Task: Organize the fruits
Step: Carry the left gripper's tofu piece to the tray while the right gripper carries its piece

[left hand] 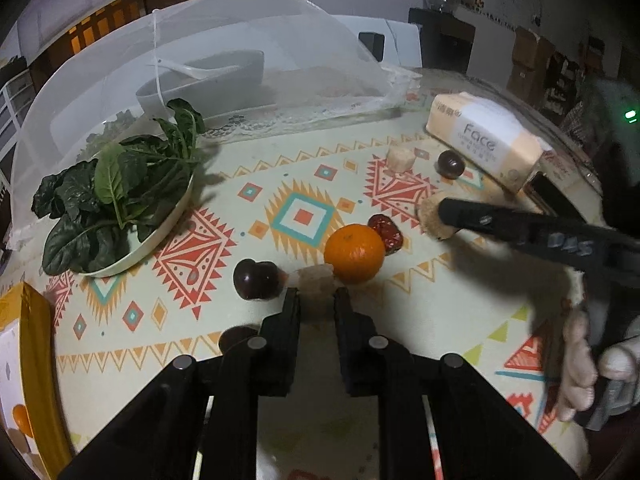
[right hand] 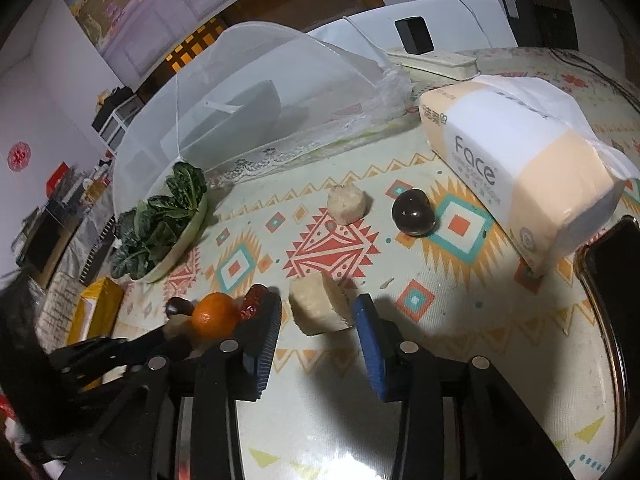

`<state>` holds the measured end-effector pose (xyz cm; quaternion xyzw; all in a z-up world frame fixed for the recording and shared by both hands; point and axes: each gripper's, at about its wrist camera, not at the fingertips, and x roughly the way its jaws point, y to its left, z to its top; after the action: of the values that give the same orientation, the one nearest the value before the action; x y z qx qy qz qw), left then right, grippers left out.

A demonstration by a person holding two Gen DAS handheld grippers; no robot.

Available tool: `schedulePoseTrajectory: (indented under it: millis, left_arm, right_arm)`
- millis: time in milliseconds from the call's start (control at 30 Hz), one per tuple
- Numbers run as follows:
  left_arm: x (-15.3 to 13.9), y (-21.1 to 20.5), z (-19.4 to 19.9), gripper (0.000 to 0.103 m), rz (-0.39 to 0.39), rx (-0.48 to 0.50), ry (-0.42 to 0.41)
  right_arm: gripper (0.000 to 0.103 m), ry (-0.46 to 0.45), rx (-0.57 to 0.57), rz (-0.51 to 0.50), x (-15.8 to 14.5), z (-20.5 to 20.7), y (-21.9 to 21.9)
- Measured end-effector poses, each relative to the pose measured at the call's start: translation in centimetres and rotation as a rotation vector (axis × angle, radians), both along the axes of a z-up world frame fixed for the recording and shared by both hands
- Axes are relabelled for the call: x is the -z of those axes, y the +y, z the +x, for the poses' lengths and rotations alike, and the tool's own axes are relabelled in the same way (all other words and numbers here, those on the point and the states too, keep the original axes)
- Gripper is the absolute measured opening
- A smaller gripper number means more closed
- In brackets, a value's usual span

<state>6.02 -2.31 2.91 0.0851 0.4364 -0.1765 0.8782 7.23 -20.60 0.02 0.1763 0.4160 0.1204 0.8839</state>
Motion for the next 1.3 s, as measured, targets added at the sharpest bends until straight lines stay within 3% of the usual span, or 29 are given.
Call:
schedulePoseTrajectory:
  millis: [133, 400, 567, 767, 900, 1100, 1300]
  left_arm:
    - [-1.5, 1.1, -1.9, 0.016, -0.048, -0.014, -0.011]
    - [-6.2, 8.1, -7.3, 0.016, -0.175, -0.106, -0.062]
    - [-8.2, 15.6, -10.5, 0.016, -0.221, -0.233, -0.098]
    - [-7.2, 23.7, -13.1, 0.016, -0.329, -0.391, -0.095]
    - [-5.6, 28.0, -14.6, 0.016, -0.346, -0.489, -0.087]
    - [-3.0, 34.0, -16.5, 0.016, -0.333, -0.648, -0.049]
    - [-1.5, 35.4, -17.1, 0.016, -0.326, -0.658, -0.015]
  right_arm:
    - [0.026, -0.023, 0.009, -0.033, -0.4, -0.3, 0.2]
    - [0.026, -0.040, 0.012, -0.043, -1.2, -1.6, 1.3]
    - [0.026, -0.044, -0.031, 0.035, -2.9, -4.0, 3.7]
    - [0.026, -0.094, -0.165, 0.048, -7.1, -6.9, 10.9]
    - [0.026, -0.110, -0.290, 0.047, -8.4, -8.4, 17.8]
    - [0.026, -0.076, -0.479, 0.037, -7.6, -10.0, 29.2]
    - [0.026, -0.045, -0.572, -0.025, -5.8, -10.3, 36.5]
